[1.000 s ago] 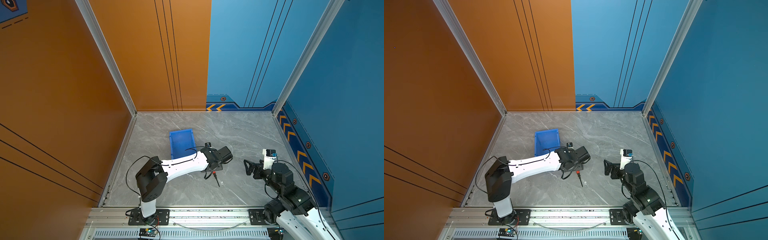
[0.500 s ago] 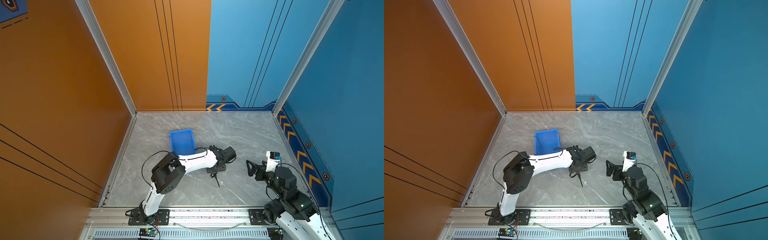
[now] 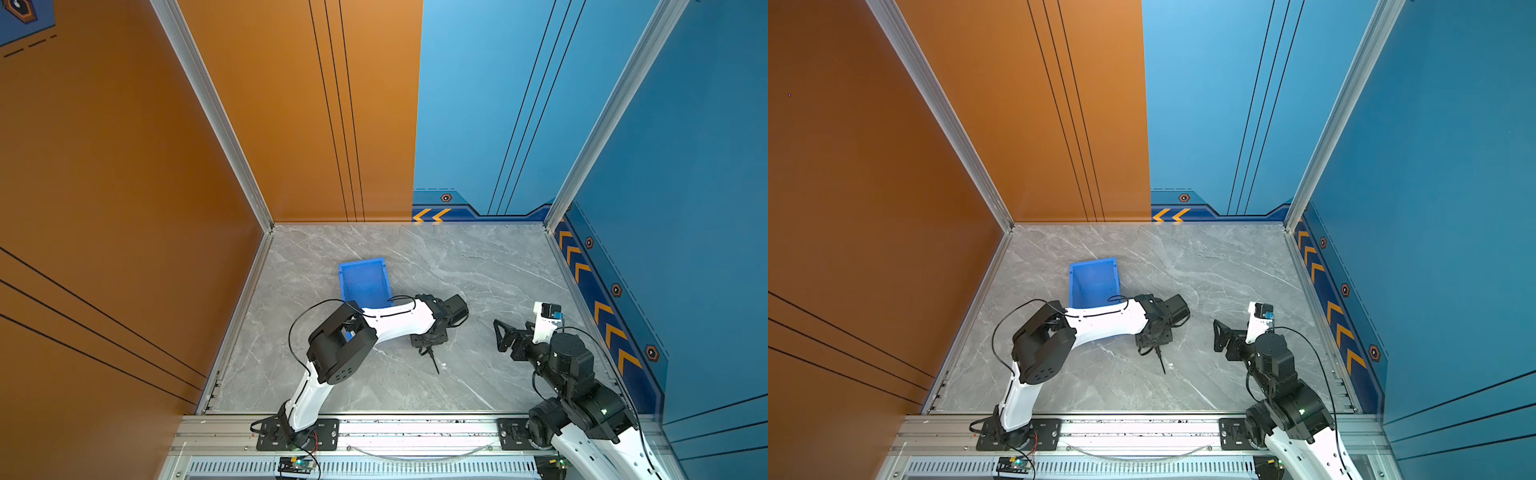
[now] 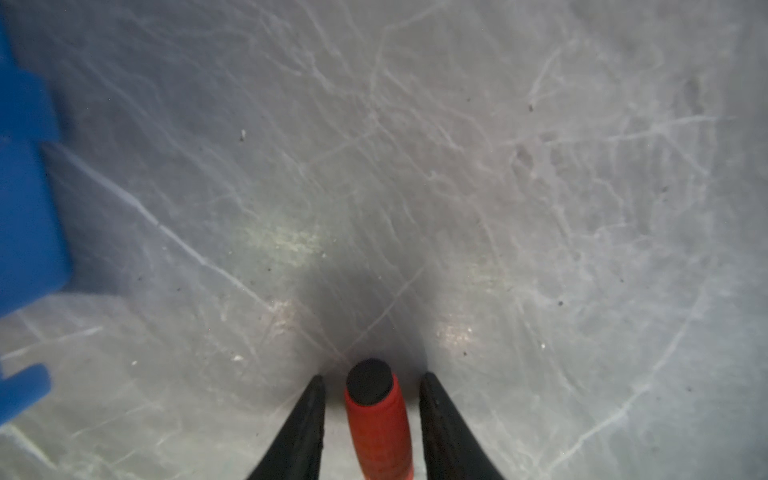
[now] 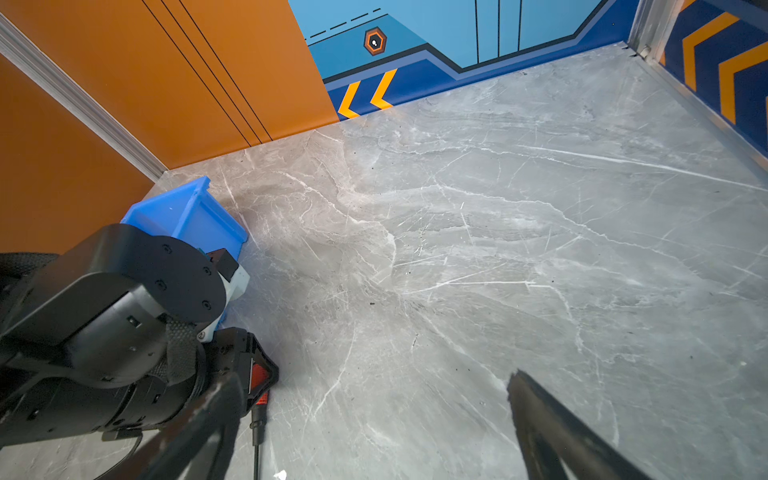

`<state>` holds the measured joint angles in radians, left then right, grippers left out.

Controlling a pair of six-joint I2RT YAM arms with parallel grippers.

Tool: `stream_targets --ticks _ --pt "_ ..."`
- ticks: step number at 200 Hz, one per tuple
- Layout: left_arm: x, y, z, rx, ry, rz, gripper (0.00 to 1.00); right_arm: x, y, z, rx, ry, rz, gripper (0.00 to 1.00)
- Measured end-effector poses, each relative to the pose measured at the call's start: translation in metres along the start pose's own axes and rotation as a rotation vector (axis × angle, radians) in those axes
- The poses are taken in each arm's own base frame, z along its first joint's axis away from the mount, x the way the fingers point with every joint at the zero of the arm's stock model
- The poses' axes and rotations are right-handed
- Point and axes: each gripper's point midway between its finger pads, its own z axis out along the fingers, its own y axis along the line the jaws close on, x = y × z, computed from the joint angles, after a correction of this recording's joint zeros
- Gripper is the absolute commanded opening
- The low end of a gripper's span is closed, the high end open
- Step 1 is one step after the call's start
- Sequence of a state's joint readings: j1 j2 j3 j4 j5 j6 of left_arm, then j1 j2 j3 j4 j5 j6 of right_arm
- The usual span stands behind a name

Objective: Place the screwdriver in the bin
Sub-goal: 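Lower the left gripper and close it on the red screwdriver handle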

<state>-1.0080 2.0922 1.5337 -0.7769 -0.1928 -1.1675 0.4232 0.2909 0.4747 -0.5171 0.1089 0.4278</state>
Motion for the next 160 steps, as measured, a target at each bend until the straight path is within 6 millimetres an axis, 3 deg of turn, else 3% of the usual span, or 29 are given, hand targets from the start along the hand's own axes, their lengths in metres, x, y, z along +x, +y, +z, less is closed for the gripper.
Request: stream_targets --ticks 80,130,160 --pt "0.003 -0.001 -0.001 -0.001 -0.008 0.011 0.00 -0.002 -0.007 0.001 0.028 -0.004 0.012 1.00" --pt "0.003 -0.001 -0.004 -0.010 -0.034 0.061 0.00 -0.003 -0.012 0.002 0.049 -0.009 0.025 1.00" --pt "0.000 -0.001 -0.023 -0.008 -0.075 0.128 0.00 -0.003 -0.012 0.002 0.045 -0.006 0.026 1.00"
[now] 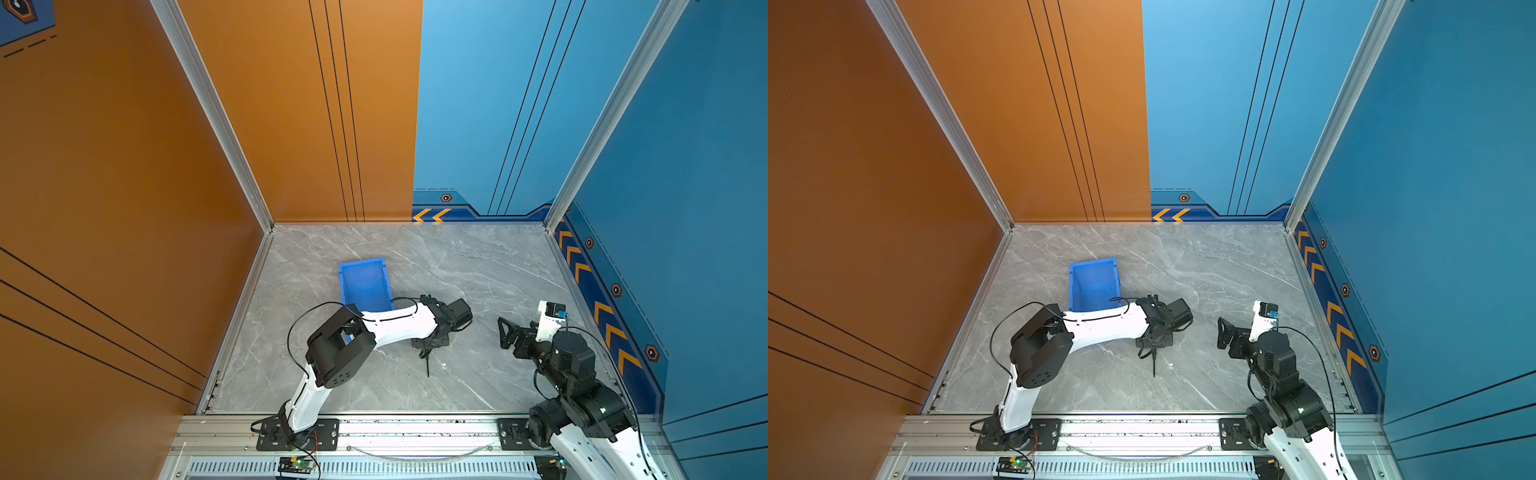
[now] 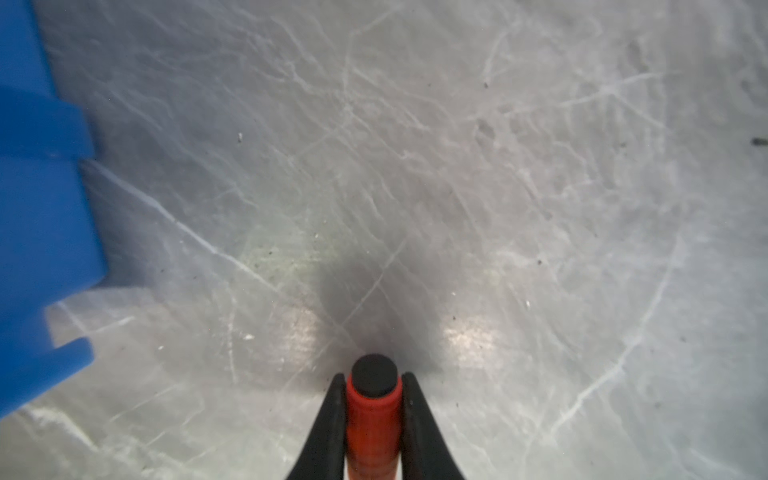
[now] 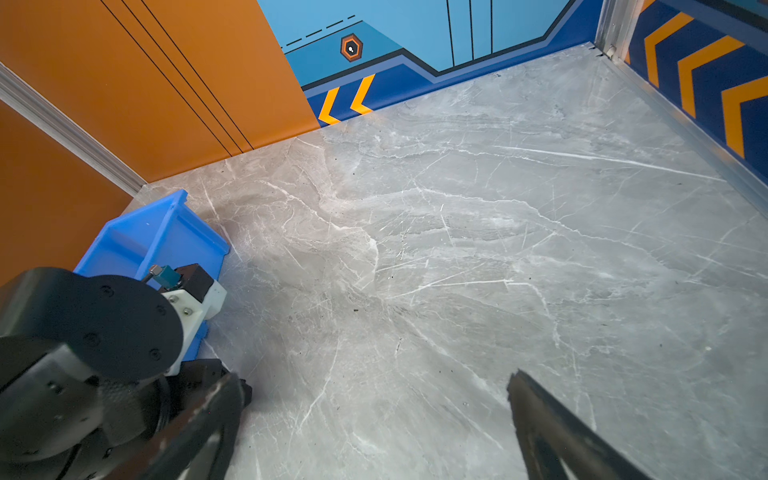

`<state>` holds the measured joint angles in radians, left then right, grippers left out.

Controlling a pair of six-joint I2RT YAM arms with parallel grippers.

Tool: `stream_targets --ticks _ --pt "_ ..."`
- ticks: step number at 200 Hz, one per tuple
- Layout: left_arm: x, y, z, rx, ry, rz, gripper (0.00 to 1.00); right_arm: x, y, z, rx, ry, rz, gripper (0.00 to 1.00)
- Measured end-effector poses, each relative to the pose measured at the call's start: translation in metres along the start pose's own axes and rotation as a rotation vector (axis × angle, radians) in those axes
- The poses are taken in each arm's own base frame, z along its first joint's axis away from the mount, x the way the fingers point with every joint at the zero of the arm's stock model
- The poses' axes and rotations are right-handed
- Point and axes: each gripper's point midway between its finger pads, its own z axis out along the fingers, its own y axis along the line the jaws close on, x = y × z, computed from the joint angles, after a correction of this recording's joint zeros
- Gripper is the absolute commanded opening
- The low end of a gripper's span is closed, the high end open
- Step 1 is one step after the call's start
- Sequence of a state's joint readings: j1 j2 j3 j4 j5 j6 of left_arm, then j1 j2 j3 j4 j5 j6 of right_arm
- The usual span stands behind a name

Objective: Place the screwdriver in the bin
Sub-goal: 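Lower the left gripper and close it on the red screwdriver handle, then lift the screwdriver with the left gripper and carry it over the blue bin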

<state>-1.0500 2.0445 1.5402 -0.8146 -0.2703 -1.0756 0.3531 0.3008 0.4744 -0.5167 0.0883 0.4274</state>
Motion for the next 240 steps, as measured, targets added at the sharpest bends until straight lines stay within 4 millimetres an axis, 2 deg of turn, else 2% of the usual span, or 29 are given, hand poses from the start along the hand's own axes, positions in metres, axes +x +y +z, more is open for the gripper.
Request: stream_targets --ticks 53,84,110,133,158,185,216,240 --pt "-0.041 -0.008 -0.075 0.118 -0.152 0.041 0.00 0.010 0.005 0.007 -0.023 0.058 -0.005 1.00" --pt "-0.066 -0.003 -0.113 0.163 -0.231 0.053 0.00 0.016 0.012 0.011 -0.052 0.101 -0.012 1.00" --pt "-0.089 0.023 -0.137 0.165 -0.283 0.024 0.00 0.017 0.022 0.019 -0.076 0.147 -0.040 1.00" --pt "-0.111 0.065 -0.152 0.144 -0.324 -0.038 0.00 0.012 0.037 0.026 -0.112 0.169 -0.078 1.00" --pt "-0.125 0.110 -0.154 0.097 -0.342 -0.103 0.00 0.004 0.061 0.033 -0.175 0.171 -0.124 1.00" --pt "-0.134 0.147 -0.139 0.022 -0.324 -0.147 0.00 0.005 0.085 0.043 -0.240 0.175 -0.177 1.00" --pt "-0.143 0.167 -0.116 -0.047 -0.289 -0.163 0.00 0.015 0.105 0.052 -0.294 0.210 -0.232 1.00" --pt "-0.148 0.173 -0.091 -0.094 -0.252 -0.161 0.00 0.009 0.119 0.055 -0.320 0.206 -0.261 1.00"
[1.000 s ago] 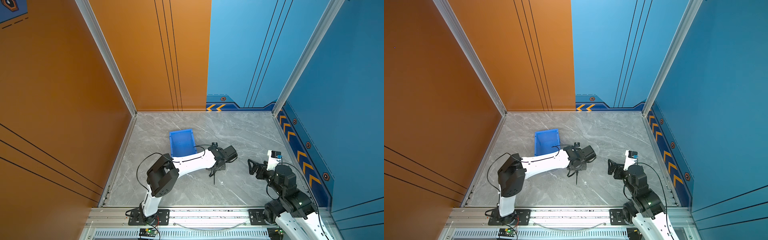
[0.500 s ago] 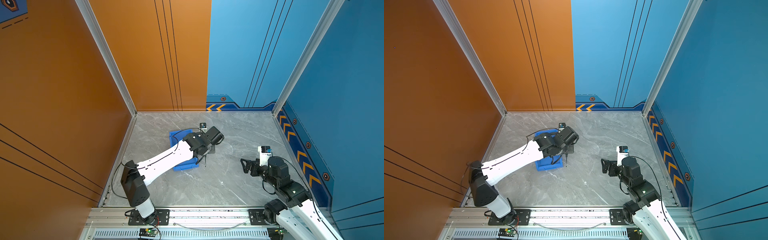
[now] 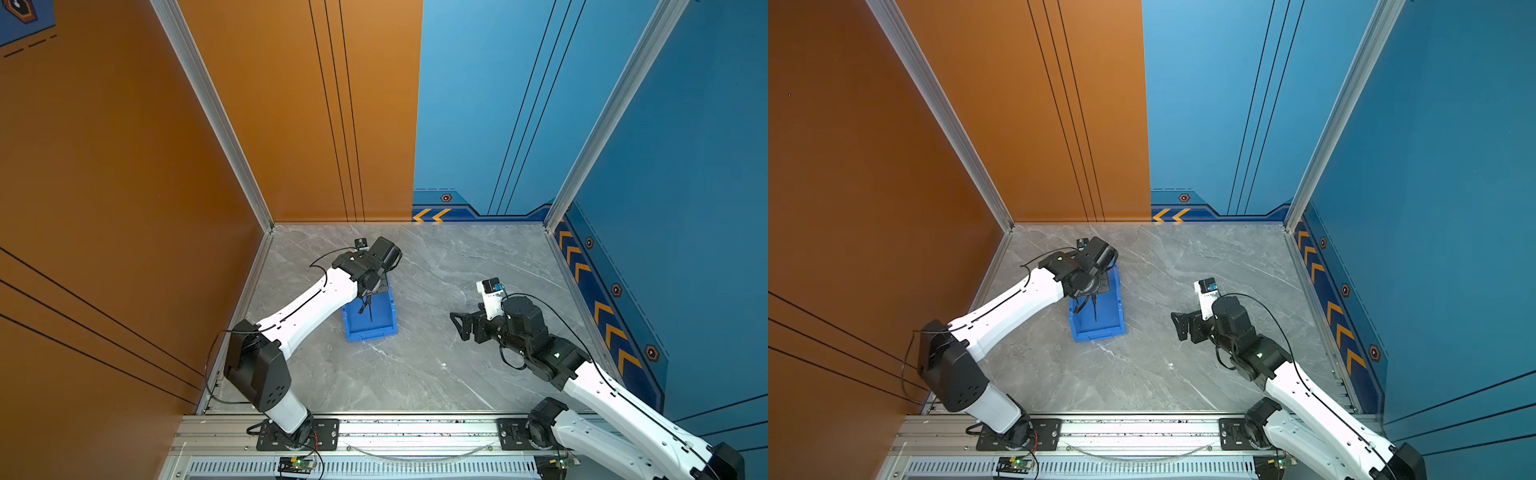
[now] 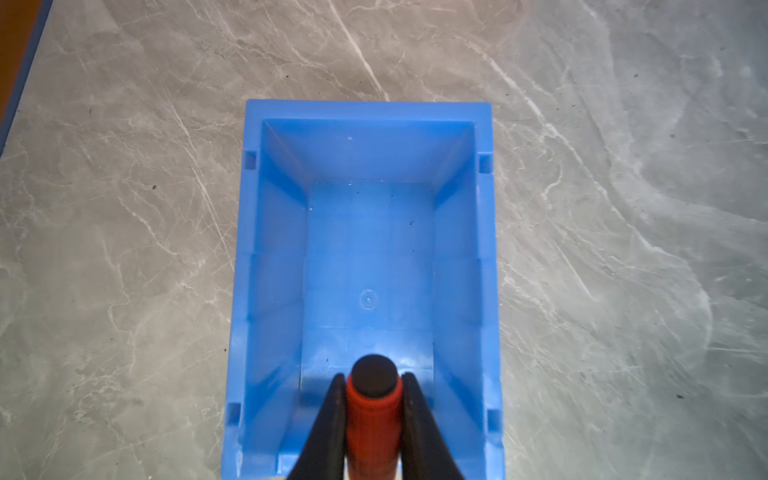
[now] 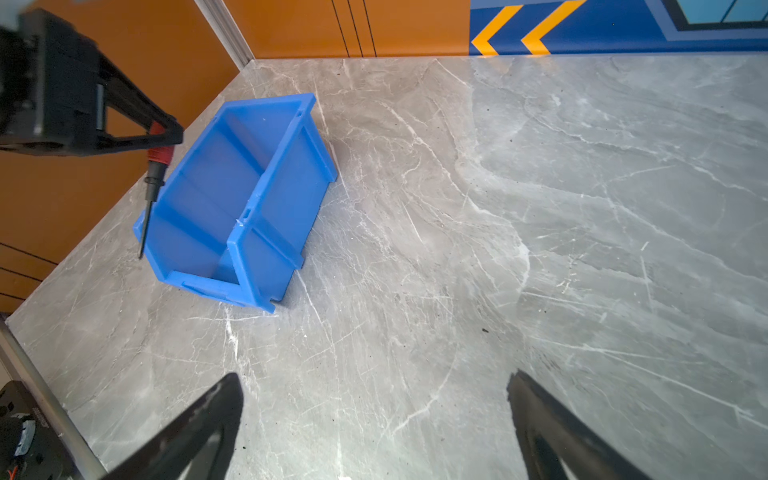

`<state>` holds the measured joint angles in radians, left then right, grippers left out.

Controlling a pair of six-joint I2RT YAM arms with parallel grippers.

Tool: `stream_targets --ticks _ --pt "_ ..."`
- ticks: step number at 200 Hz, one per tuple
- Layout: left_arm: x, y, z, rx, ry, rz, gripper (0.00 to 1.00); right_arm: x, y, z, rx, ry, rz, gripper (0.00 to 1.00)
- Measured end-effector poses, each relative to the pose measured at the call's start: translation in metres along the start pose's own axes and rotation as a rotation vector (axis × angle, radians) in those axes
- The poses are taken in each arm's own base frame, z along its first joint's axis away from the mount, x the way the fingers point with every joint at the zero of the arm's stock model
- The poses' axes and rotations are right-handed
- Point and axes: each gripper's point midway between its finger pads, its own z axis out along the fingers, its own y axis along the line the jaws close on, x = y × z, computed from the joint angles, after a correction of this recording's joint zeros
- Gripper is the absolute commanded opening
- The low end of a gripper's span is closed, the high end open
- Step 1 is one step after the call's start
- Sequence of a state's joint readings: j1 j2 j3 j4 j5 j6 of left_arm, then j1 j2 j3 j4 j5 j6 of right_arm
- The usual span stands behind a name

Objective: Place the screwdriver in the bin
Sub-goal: 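Lift the screwdriver with the left gripper and carry it over the blue bin, then lower the held screwdriver down into the blue bin with the left gripper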

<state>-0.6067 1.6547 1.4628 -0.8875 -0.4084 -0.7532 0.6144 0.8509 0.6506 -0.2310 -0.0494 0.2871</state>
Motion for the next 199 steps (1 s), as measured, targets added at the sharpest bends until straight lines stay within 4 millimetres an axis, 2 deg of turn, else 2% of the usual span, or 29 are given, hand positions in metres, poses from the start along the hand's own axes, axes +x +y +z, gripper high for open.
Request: stream_targets --ticks 31,66,132,161,199 --pt "0.006 -0.007 0.036 -0.055 0.052 0.035 0.00 -0.010 0.004 0.002 -0.007 -0.022 -0.004 1.00" --pt "0.015 -0.010 0.061 -0.090 0.089 0.062 0.00 -0.009 0.003 0.004 -0.002 -0.015 -0.004 1.00" --pt "0.011 -0.010 0.094 -0.094 0.100 0.023 0.00 -0.010 0.001 0.006 0.006 -0.013 -0.002 1.00" --pt "0.017 -0.010 0.109 -0.106 0.116 0.024 0.00 -0.010 0.000 0.006 0.015 -0.012 -0.002 1.00" --pt "0.016 -0.017 0.112 -0.074 0.110 0.009 0.00 -0.012 -0.003 0.006 0.024 -0.019 0.000 1.00"
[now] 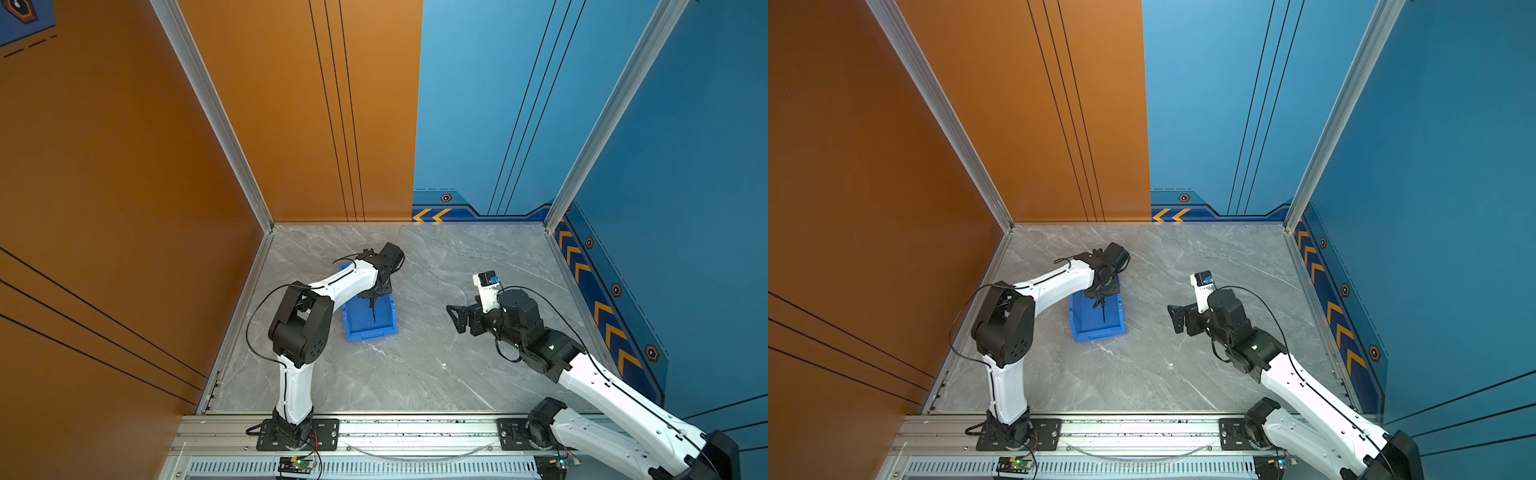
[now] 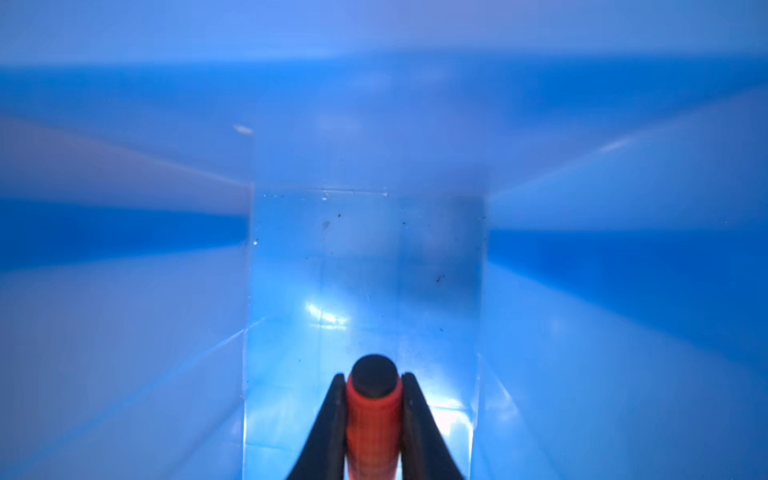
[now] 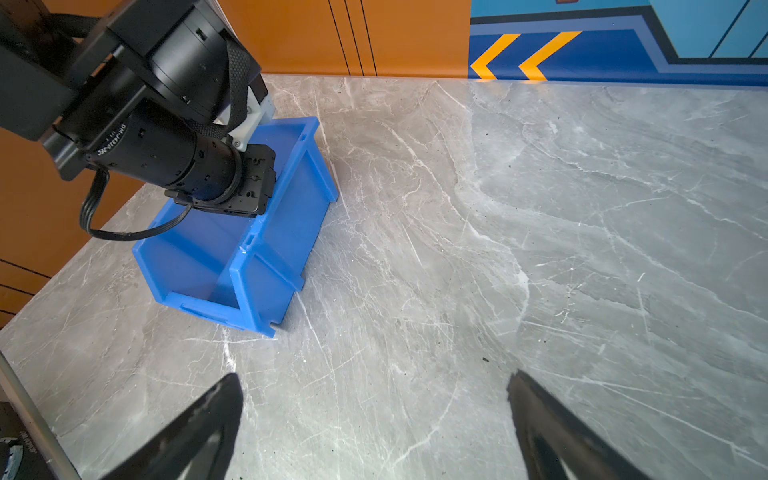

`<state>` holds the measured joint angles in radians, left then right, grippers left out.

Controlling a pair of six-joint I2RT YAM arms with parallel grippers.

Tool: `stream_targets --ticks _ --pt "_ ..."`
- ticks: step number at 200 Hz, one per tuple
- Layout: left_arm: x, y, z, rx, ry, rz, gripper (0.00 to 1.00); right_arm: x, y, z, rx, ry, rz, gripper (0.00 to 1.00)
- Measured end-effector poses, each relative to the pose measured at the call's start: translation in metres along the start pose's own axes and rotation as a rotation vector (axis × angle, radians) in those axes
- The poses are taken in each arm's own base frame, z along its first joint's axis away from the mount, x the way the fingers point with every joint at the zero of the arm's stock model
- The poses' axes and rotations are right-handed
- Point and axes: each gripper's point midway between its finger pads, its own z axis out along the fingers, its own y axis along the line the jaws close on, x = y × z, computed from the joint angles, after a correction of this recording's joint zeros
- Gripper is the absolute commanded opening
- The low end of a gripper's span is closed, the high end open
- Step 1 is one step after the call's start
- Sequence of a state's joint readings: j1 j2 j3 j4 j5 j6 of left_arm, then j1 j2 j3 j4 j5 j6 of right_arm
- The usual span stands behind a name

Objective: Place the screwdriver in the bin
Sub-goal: 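Lower the held screwdriver down into the blue bin with the left gripper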

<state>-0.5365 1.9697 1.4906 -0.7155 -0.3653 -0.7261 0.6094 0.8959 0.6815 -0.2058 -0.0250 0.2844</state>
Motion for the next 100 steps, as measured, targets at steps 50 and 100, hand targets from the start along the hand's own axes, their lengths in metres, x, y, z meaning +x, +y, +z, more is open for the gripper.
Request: stream_targets --ticks 50,100 --pt "0.0001 -0.0093 0.0043 0.053 -0.010 -0.037 0.00 -0.0009 -0.0004 -0.0009 0.002 -0.004 -0.008 1.00" --pt "0.0030 -0.0021 0.0025 0.067 -0.023 -0.057 0.00 -0.0011 -0.0006 -0.0009 0.002 -0.005 -0.019 1.00"
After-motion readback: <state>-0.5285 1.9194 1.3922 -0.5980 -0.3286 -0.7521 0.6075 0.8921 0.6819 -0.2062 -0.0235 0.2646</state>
